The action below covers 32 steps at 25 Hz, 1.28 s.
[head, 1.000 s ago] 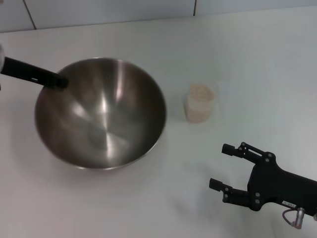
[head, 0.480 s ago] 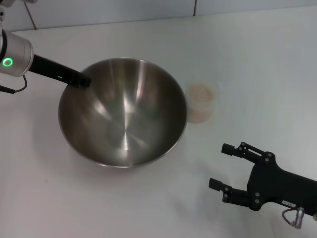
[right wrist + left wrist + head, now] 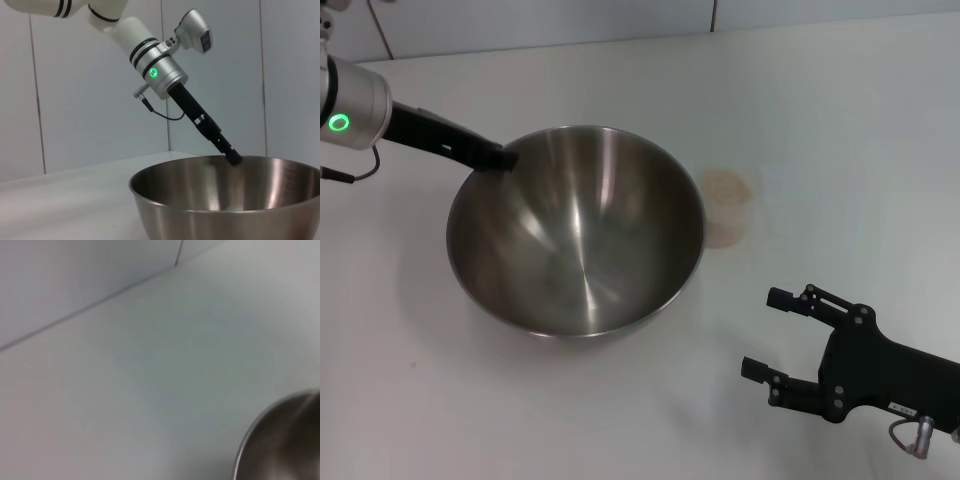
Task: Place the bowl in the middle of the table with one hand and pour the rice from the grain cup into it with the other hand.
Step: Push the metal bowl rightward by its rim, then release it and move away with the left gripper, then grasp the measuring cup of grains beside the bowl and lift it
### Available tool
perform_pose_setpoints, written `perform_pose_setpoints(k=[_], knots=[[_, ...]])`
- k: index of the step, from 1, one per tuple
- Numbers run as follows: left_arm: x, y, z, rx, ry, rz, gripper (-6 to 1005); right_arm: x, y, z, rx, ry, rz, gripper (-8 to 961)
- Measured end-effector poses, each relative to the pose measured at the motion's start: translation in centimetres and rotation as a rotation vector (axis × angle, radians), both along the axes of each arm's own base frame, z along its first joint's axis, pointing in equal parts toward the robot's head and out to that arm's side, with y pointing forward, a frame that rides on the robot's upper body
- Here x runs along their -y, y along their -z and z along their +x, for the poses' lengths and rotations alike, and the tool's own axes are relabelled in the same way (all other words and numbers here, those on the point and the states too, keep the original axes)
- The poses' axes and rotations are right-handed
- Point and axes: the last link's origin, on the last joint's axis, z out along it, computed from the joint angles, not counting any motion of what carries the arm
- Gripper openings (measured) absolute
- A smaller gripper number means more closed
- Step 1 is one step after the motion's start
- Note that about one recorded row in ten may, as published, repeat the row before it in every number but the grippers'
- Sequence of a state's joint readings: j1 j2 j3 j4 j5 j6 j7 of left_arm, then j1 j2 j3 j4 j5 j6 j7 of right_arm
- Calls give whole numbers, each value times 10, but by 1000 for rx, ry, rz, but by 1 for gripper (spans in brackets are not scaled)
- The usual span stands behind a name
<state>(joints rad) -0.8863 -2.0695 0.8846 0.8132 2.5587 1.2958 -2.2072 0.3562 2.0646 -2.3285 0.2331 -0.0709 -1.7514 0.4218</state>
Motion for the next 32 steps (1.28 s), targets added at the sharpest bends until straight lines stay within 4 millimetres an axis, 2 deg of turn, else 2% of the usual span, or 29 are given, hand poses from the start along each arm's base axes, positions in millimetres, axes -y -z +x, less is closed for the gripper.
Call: perform_pose_setpoints(k=[3, 5, 6, 9, 11, 12, 13, 18, 21, 22, 23, 27, 32], knots=[[1, -13, 6, 37, 58, 28, 137, -1, -1, 0, -2, 5, 8, 814], [3, -17, 8, 42, 82, 31, 305, -1, -1, 0, -6, 12, 14, 814], [13, -29, 11, 48, 175, 36, 389, -2, -2, 1, -15, 29, 24, 814], [24, -37, 14, 53, 263, 42, 462, -5, -8, 7, -40, 104, 57, 815], [49, -48, 9, 67, 386, 77, 511, -9, -13, 14, -48, 178, 104, 815], [49, -48, 9, 67, 386, 77, 536, -11, -15, 18, -47, 214, 132, 815], [76, -56, 1, 141, 502, 136, 560, -16, -19, 27, -41, 292, 201, 815], [108, -58, -21, 220, 580, 164, 693, -33, -21, 41, -30, 436, 320, 814], [118, -55, -32, 234, 582, 160, 774, -40, -19, 42, -24, 459, 331, 814], [126, -50, -41, 249, 565, 144, 800, -44, -17, 41, -20, 464, 330, 814], [127, -48, -43, 253, 558, 139, 827, -53, -14, 39, -13, 467, 325, 814], [132, -42, -51, 268, 536, 117, 839, -66, -8, 33, -5, 460, 312, 815], [133, -37, -50, 271, 549, 94, 842, -81, -1, 27, 15, 469, 297, 815]])
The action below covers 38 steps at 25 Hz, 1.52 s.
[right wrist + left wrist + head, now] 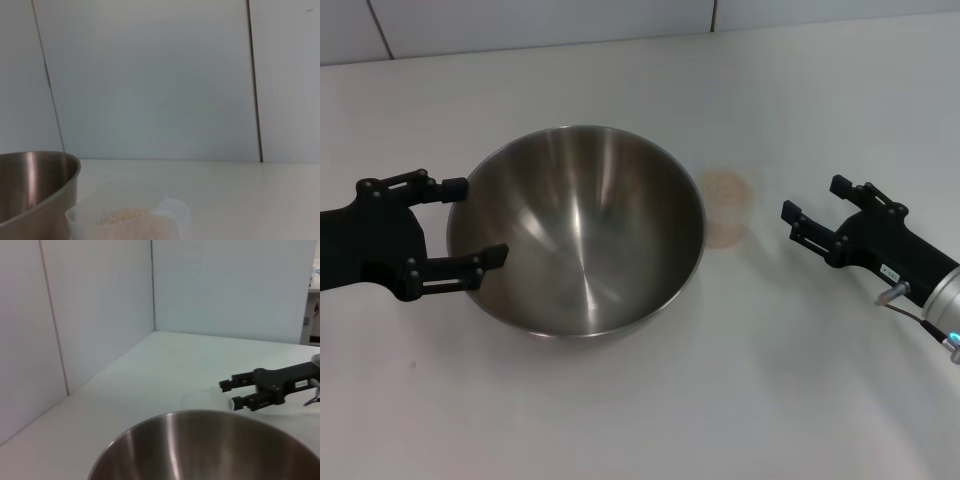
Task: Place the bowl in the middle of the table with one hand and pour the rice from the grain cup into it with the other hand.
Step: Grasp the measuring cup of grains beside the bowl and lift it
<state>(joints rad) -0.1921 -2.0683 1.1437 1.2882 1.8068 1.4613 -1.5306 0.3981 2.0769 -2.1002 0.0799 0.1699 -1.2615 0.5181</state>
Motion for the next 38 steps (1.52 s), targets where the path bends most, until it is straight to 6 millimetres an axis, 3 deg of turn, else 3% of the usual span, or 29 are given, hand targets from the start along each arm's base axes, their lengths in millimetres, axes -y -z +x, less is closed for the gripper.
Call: perform_pose_setpoints(k=[11, 30, 38], knots=[[0, 6, 3, -7, 7, -34, 842, -22, 9, -11, 20, 2, -19, 814], [3, 12, 3, -23, 0, -90, 842, -40, 9, -21, 19, 8, 18, 811], [1, 13, 4, -43, -6, -104, 842, -40, 9, -23, 35, -8, 45, 560]])
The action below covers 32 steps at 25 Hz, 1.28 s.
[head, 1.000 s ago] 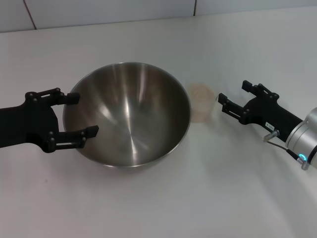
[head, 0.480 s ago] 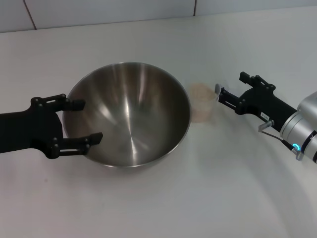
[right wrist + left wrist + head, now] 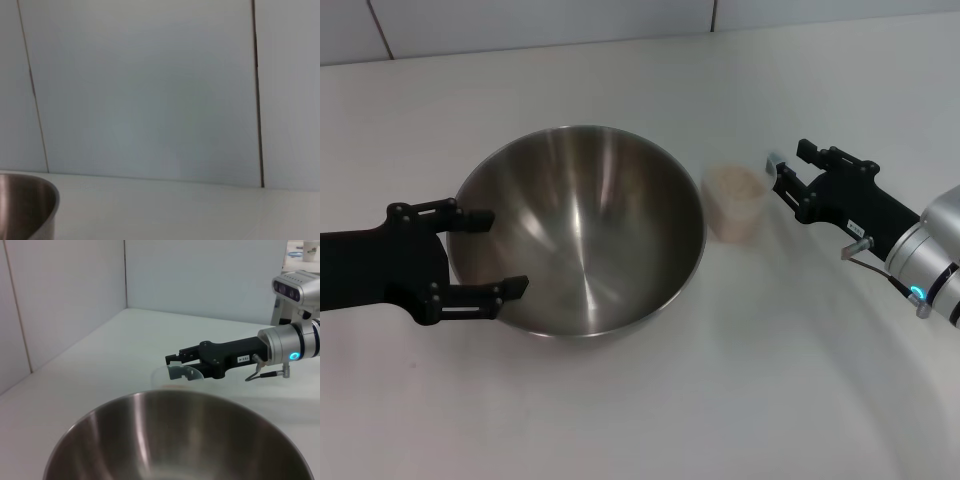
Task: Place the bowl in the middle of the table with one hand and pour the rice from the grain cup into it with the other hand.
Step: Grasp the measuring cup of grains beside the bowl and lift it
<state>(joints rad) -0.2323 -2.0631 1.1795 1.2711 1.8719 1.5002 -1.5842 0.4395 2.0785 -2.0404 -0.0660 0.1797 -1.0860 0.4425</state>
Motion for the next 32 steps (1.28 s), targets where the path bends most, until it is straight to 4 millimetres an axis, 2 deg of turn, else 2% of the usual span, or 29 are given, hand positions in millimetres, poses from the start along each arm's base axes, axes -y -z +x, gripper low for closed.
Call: perform_pose_setpoints(k=[3, 14, 18, 22, 25, 30, 31, 32], knots=[[-2, -2, 1, 5, -12, 3, 842, 0, 1, -2, 16, -17, 9, 455], [-7, -6, 7, -63, -38, 7, 842, -1, 1, -4, 12, -22, 11, 210], [-8, -6, 8, -66, -42, 4, 842, -1, 1, -5, 9, -27, 13, 20], [-8, -6, 7, -74, -49, 0, 842, 1, -2, -6, -3, -43, 37, 13], [-8, -8, 8, -83, -53, 3, 842, 8, -14, -10, -28, -98, 120, 12], [-9, -10, 10, -88, -46, 11, 842, 25, -37, -34, -20, -315, 314, 13], [-9, -10, 11, -92, -44, 12, 842, 25, -40, -45, 1, -387, 359, 13], [-9, -10, 11, -92, -44, 12, 842, 25, -40, -45, 1, -387, 359, 13]])
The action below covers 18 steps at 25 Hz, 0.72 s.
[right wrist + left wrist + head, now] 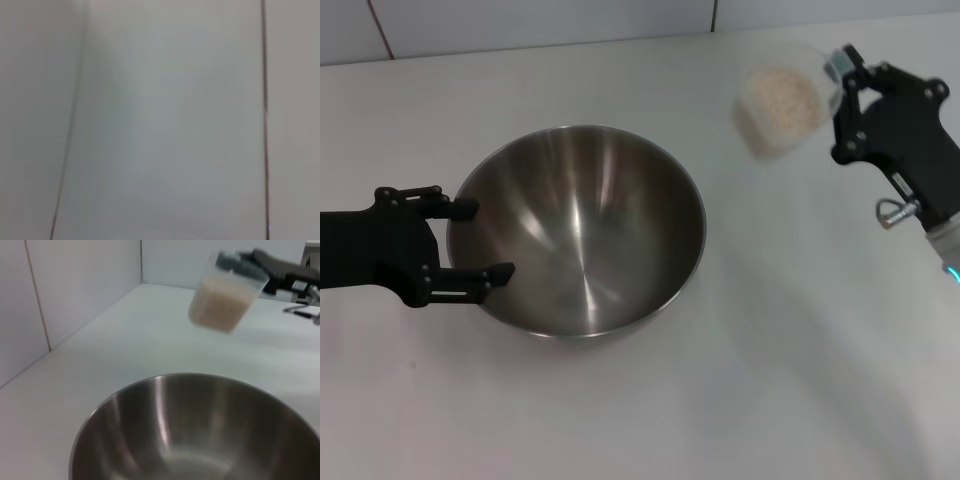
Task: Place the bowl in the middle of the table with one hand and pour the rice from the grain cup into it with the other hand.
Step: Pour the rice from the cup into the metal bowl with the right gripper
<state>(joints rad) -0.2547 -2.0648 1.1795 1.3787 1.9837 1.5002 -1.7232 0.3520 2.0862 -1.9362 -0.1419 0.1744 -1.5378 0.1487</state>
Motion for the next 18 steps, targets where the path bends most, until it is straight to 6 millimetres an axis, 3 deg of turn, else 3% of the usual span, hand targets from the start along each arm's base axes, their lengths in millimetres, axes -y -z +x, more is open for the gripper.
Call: perform_pose_setpoints(k=[7, 11, 18], knots=[[-1, 0, 2, -5, 6, 1, 842, -23, 18, -40, 247, -162, 73, 12], [-1, 0, 2, -4, 6, -4, 842, -27, 40, -58, 543, -241, 181, 12], [-1, 0, 3, -4, 2, -7, 842, -15, 78, -76, 1101, -409, 446, 12]])
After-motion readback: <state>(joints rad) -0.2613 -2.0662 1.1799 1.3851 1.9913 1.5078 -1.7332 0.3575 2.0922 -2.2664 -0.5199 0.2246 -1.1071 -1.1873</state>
